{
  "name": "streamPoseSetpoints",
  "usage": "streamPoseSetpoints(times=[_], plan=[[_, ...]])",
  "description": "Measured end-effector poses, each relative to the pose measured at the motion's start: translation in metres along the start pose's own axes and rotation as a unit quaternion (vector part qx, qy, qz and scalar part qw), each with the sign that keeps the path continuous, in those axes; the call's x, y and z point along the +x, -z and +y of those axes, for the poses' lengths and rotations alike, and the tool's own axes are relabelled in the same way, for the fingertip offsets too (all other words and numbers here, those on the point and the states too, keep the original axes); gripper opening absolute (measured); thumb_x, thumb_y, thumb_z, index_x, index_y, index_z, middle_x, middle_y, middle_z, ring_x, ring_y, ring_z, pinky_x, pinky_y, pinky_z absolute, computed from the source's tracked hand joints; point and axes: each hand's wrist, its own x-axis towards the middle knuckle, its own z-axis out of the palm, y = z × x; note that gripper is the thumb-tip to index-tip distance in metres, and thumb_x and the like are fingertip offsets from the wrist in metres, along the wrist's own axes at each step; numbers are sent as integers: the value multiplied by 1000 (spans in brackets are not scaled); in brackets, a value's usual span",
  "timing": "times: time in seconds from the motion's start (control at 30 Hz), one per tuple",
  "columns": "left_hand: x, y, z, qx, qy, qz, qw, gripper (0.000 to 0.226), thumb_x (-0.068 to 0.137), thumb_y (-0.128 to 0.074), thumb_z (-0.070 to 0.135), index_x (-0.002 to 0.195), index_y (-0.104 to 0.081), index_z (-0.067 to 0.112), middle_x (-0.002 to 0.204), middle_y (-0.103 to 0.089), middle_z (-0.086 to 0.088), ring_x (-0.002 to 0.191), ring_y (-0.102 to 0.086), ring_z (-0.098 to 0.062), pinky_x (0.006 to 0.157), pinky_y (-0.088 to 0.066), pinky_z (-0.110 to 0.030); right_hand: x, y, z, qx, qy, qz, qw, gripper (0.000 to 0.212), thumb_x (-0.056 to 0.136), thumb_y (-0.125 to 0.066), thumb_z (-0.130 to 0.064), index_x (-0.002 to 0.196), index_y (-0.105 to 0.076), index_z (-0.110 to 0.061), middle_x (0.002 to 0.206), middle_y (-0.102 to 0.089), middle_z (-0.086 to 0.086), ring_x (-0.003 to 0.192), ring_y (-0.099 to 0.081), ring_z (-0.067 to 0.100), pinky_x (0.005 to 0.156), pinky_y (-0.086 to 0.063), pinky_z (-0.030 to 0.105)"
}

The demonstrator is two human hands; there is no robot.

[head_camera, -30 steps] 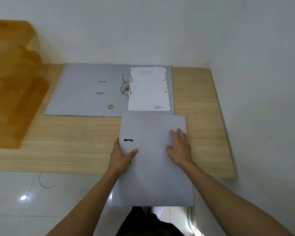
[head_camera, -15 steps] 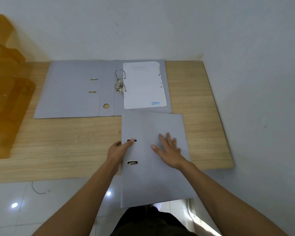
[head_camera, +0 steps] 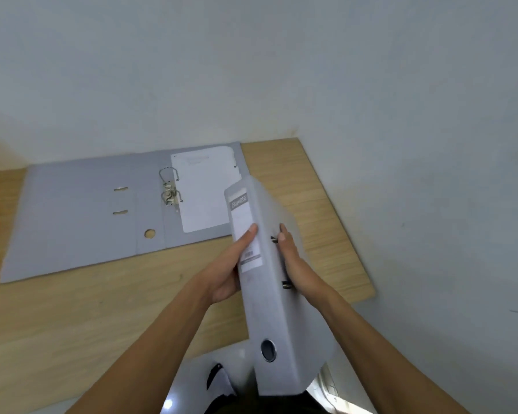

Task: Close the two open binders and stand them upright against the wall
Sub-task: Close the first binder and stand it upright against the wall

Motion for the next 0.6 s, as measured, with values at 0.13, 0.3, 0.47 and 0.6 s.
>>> streamPoseSetpoints(times=[0.13, 0.3, 0.47, 0.6], plan=[[7, -31, 29, 58, -46, -33, 997, 61, 86, -71, 51, 139, -61, 23, 131, -73, -2, 119, -70, -22, 92, -60, -37, -6, 30, -30, 49, 70, 17, 996, 109, 68, -32, -97, 159, 1, -46, 170, -2, -19, 156, -3, 4, 127, -9, 48], [23, -67, 69, 185, -162, -72, 967, 58, 88, -75, 27, 142, -56, 24, 133, -71, -4, 122, -68, -27, 99, -56, -47, -1, 85, -75, 27, 207, 52, 977, 99, 78, -49, -85, 160, -14, -42, 152, -29, -42, 135, -34, -22, 110, -32, 13], [56, -90, 92, 307, -257, -32, 916, 82, 80, -85, 10, 149, -42, 20, 132, -69, -1, 116, -69, -12, 86, -61, -30, 16, 139, -98, -23, 295, 62, 953, 83, 87, -76, -41, 156, -33, -34, 153, -51, -14, 135, -54, 8, 111, -48, 37], [91, -92, 93, 362, -266, 16, 893, 92, 82, -83, 11, 156, -30, 22, 133, -63, 14, 103, -62, 19, 74, -53, -6, 36, 164, -84, -22, 279, 59, 958, 85, 83, -82, -20, 155, -38, -27, 148, -58, -10, 132, -57, 7, 111, -47, 37]])
